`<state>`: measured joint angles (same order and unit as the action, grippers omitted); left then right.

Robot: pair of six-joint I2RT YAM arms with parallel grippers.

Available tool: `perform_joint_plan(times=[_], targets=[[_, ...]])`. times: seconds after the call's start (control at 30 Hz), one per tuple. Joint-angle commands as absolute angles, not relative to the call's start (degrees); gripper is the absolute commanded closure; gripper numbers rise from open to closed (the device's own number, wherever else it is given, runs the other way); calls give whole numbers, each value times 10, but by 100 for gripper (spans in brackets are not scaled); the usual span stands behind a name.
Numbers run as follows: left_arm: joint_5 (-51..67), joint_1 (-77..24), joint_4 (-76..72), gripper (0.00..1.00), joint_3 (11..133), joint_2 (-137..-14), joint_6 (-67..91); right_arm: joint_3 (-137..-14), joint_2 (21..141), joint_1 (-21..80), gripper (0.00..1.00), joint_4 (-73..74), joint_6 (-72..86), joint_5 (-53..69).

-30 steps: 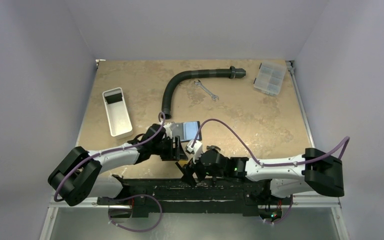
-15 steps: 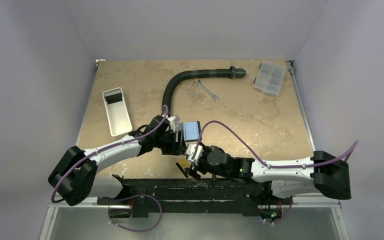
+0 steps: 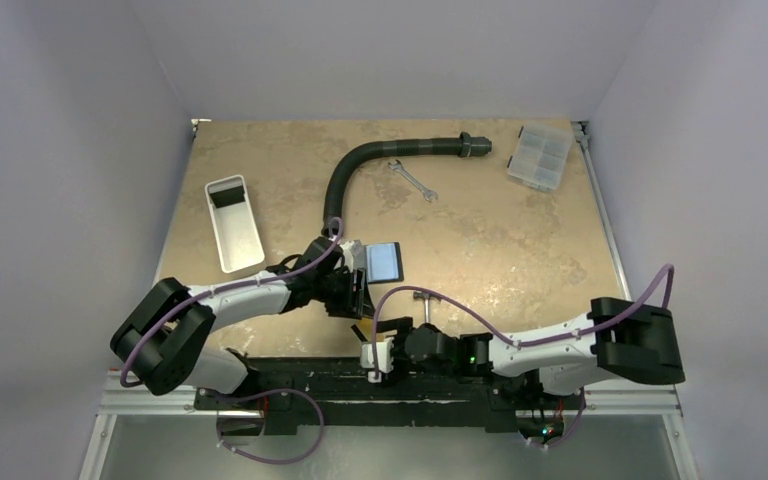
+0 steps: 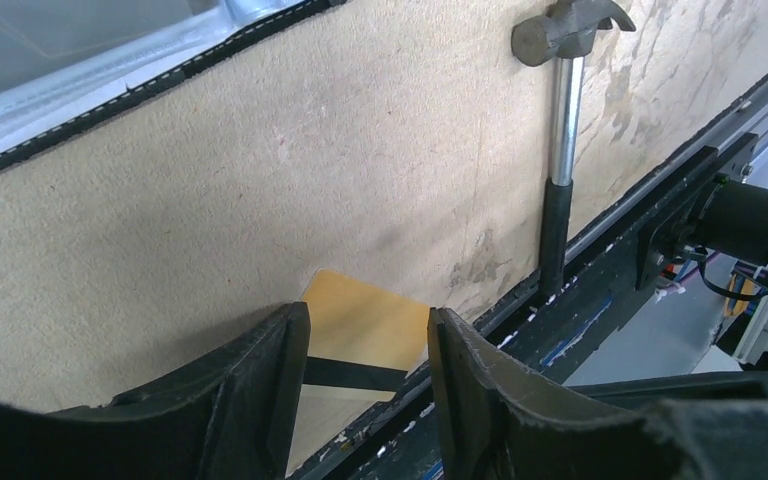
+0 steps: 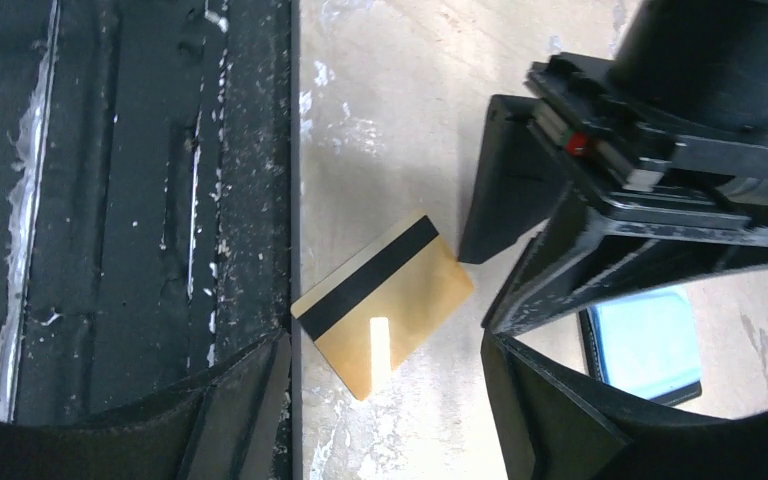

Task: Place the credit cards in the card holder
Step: Pick up the credit card from the center of the board.

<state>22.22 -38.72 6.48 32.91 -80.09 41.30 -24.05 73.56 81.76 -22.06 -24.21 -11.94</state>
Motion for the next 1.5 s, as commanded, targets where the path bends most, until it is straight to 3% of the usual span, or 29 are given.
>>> perform_joint_plan(times=[0.0,1.1,1.47], targets=[[223,-390,32,50,318,-802,403,-254,751,824,22,-256,-297,-135],[207,-389,35,51,279,-816,394,-303,861,851,32,-221,-368,-129],[213,-389,29,51,276,-822,397,-300,887,862,39,-283,-379,-202]])
